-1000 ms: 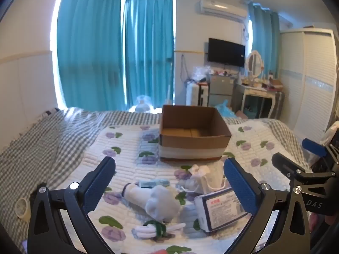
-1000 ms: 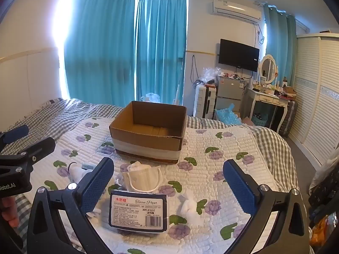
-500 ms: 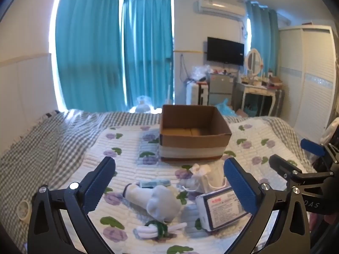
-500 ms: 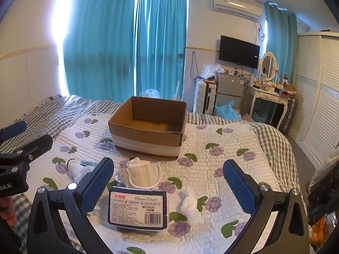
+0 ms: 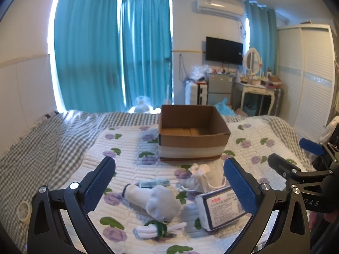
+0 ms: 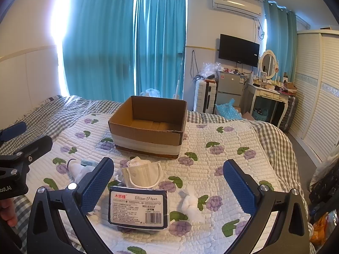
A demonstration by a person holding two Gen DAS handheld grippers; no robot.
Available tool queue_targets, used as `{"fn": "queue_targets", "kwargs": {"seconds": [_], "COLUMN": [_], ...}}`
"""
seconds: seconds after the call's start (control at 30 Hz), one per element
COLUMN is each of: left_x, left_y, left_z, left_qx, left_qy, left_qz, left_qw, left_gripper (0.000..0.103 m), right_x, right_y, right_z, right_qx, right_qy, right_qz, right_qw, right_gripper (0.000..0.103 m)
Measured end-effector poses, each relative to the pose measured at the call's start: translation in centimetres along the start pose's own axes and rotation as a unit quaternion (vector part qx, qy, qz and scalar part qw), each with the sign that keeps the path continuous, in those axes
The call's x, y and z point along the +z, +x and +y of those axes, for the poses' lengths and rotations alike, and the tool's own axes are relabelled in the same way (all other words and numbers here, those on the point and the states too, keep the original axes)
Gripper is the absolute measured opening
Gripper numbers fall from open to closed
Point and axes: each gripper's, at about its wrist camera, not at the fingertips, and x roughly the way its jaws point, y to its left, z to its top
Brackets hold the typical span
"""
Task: Organize soft objects
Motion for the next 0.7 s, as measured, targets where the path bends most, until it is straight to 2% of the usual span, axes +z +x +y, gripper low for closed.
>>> {"fn": "queue_targets", "kwargs": {"seconds": [0.7], "left_x": [-0.27], "left_y": [0.16], "left_z": [0.13], "left_qx": [0.0], "left_qy": [0.002], "left_qz": [0.004], "left_qw": [1.0], "left_gripper": [0.103], "right_x": [-0.02], "right_y": [0.17], "right_z": [-0.14], "right_qx": [0.002], "right_qy": [0.005], "right_qz": [0.005], "right_qw": [1.0], "right_gripper": [0.103]}}
